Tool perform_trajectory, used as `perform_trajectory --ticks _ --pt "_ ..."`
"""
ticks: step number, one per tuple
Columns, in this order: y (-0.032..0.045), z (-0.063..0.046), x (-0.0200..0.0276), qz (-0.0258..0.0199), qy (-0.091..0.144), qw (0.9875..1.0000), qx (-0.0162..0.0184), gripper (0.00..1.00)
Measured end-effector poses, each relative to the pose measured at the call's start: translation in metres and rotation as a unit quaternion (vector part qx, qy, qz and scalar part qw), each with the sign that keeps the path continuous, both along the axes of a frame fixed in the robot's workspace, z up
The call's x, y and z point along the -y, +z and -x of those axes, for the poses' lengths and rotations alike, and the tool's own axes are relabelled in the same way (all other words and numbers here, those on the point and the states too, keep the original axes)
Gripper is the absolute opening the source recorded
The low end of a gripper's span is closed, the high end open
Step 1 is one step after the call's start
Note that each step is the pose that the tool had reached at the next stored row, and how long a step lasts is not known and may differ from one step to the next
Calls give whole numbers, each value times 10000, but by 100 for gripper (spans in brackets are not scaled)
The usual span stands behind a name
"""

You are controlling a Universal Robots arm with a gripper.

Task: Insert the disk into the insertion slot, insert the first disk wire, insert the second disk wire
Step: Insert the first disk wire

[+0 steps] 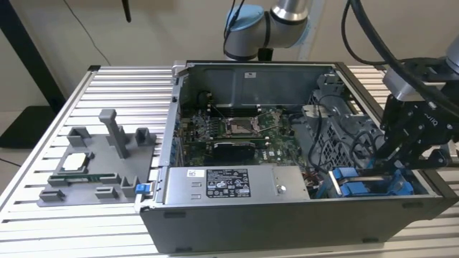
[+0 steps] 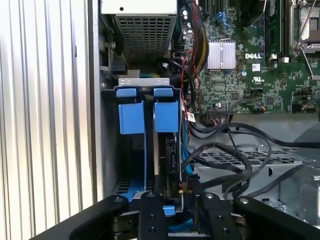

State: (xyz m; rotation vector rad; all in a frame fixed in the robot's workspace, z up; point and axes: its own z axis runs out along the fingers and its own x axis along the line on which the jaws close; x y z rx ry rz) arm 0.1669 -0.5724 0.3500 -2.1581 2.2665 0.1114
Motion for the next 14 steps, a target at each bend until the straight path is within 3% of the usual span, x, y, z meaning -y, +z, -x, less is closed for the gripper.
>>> perform_trajectory --ticks 3,14 --pt "78 2 -4 11 1 10000 -4 100" --pt "82 4 -5 32 -5 10000 -5 100"
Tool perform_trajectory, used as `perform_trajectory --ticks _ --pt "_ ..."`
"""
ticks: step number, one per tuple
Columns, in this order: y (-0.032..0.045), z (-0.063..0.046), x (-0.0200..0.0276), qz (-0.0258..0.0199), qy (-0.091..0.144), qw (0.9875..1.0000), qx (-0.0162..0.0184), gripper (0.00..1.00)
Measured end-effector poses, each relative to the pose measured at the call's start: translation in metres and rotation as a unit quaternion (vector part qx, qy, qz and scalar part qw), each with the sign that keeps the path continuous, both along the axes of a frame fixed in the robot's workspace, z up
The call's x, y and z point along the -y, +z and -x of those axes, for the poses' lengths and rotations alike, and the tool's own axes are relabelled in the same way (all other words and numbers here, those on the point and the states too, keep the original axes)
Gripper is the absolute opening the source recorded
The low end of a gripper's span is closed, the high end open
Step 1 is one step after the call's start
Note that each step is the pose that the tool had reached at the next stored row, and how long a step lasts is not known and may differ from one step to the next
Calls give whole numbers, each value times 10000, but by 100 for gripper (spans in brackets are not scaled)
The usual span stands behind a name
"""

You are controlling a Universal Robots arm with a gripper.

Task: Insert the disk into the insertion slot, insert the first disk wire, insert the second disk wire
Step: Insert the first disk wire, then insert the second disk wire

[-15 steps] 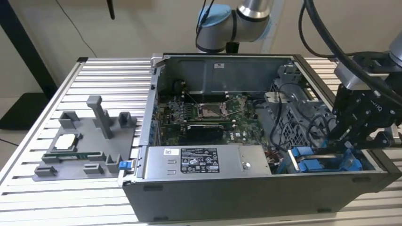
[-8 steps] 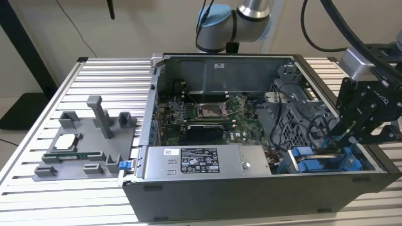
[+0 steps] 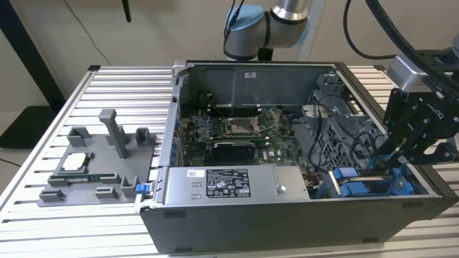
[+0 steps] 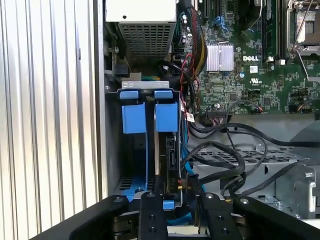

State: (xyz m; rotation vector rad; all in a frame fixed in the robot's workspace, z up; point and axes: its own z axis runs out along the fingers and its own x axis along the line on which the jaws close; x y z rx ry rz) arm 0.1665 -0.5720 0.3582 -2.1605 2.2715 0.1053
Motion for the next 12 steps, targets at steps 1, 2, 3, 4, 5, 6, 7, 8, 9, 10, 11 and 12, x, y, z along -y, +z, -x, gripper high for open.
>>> perform_trajectory --ticks 1,2,3,4,5,6,7,8,9,10,11,12 --pt "7 0 0 1 0 10000 0 100" --pt "15 0 0 1 0 10000 0 100" --pt "21 0 0 0 -1 10000 0 100" --pt "29 0 0 0 -2 10000 0 100" --pt "38 0 0 1 -2 10000 0 100" --pt "47 0 0 1 -2 10000 0 100" --pt "58 0 0 0 -3 10000 0 100" --pt "69 0 0 0 -3 10000 0 100" --pt "78 0 0 1 -3 10000 0 100" --pt "85 0 0 0 -3 10000 0 100" --pt "94 0 0 0 -3 10000 0 100" --pt "103 0 0 1 -3 10000 0 100"
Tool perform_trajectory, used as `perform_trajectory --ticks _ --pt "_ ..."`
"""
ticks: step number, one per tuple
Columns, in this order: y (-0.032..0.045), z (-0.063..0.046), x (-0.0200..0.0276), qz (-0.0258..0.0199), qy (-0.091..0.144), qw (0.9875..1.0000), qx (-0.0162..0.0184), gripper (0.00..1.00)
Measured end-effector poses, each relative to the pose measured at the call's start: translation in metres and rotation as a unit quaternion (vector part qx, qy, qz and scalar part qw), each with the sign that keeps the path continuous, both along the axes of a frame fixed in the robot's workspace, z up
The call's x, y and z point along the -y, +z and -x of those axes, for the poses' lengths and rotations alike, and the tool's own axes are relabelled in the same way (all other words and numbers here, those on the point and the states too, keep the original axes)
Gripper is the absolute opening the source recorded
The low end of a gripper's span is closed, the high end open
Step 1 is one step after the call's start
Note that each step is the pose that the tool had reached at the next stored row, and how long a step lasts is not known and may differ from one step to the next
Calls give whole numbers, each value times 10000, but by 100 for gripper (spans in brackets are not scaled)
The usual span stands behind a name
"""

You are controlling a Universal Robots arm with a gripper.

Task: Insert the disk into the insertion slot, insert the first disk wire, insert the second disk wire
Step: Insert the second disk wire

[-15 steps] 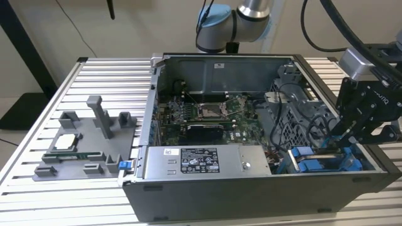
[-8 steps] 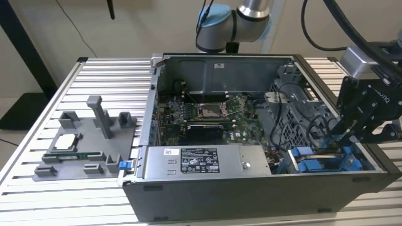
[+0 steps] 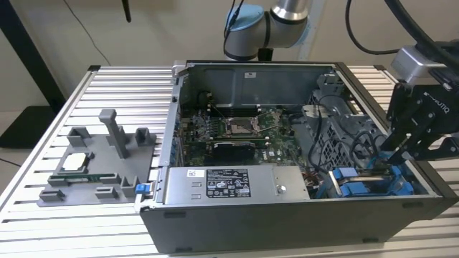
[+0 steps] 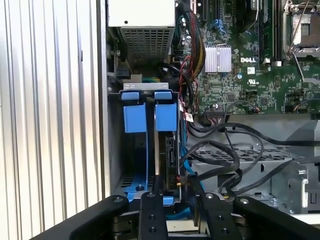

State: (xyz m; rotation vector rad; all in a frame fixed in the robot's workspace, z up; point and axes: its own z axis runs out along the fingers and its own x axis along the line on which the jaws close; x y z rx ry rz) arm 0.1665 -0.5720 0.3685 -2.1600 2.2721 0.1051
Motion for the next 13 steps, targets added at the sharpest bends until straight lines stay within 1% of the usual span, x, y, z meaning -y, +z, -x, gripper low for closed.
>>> perform_trajectory --ticks 5,13 --pt "53 0 0 0 0 10000 0 100" --pt "188 -1 0 -1 1 10000 0 100"
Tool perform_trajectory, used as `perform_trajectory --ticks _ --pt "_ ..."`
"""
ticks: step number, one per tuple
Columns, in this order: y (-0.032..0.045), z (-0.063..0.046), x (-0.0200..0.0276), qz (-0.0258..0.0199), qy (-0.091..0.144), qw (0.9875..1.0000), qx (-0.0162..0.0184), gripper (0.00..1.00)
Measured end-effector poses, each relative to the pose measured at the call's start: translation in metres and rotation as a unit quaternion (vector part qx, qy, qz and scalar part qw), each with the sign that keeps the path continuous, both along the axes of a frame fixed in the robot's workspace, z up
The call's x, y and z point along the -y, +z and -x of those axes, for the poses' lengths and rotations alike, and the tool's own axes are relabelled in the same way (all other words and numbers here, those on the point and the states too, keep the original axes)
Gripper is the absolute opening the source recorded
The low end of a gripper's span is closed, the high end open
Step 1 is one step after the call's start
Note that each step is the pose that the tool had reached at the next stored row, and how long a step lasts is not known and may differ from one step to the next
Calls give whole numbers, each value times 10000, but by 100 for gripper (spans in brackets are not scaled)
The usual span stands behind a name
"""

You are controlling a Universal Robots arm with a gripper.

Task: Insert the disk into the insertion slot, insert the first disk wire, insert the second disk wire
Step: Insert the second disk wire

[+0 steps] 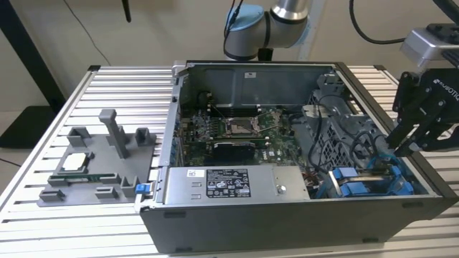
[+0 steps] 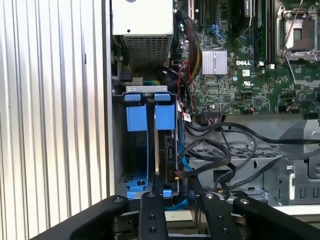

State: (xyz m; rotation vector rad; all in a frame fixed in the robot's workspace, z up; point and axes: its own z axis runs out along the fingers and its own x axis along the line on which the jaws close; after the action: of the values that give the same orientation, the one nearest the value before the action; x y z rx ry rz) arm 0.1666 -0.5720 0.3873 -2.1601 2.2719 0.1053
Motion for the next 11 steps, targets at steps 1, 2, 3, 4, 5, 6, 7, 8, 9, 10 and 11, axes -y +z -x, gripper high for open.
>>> perform_trajectory --ticks 1,2,3,4,5,6,7,8,9,10,11 --pt "6 -1 0 0 0 10000 0 100" --pt "6 0 0 -1 0 10000 0 100" --pt "6 0 0 -2 0 10000 0 100" --pt "7 0 0 -1 0 10000 0 100" --pt "8 1 0 0 0 10000 0 100" --pt "9 1 0 0 0 10000 0 100" --pt "9 1 0 0 0 10000 0 100" --pt "10 1 0 0 0 10000 0 100" --pt "10 1 0 0 -1 10000 0 100" --pt "11 1 0 0 0 10000 0 100" --pt "11 1 0 0 -1 10000 0 100"
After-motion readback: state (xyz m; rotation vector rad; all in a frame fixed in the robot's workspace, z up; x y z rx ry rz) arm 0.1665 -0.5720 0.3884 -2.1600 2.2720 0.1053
